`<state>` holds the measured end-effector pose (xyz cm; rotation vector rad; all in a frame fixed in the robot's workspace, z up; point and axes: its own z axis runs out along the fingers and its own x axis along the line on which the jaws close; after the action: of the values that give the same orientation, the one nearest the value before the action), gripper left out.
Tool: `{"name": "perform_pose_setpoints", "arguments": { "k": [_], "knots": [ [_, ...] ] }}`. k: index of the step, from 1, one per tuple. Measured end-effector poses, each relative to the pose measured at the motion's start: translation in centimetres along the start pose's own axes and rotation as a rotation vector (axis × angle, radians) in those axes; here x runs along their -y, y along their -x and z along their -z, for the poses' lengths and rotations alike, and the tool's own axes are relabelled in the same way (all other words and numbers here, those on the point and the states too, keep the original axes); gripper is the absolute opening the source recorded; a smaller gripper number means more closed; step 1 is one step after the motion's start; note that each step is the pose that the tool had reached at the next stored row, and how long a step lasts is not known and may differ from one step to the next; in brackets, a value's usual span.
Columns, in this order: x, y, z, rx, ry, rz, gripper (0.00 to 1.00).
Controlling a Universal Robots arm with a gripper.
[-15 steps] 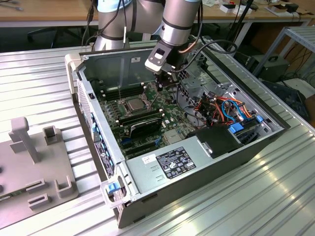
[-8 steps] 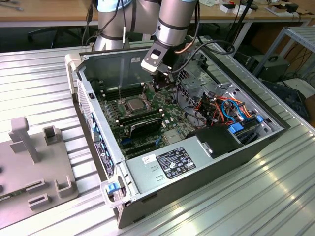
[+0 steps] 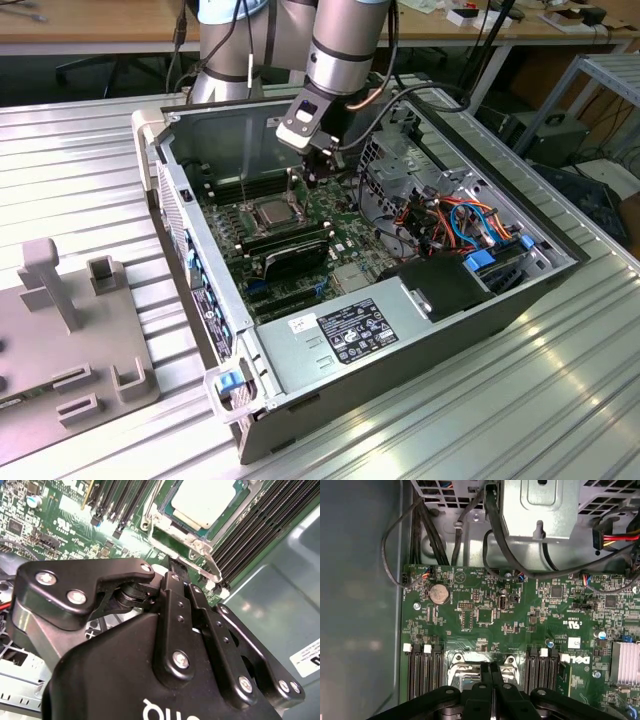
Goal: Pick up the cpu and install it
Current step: 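Close the cpu cover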
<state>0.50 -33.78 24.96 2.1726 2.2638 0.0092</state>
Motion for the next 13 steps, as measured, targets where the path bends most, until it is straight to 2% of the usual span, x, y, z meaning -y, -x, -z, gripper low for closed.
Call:
{"name": "perform_pose_setpoints", "arguments": {
  "k": [5,13],
  "knots": [
    [0.43,-0.02,0.0,0.0,0.0,0.0,0.11],
    [0.6,-0.03,0.0,0.0,0.0,0.0,0.11]
  ]
}}
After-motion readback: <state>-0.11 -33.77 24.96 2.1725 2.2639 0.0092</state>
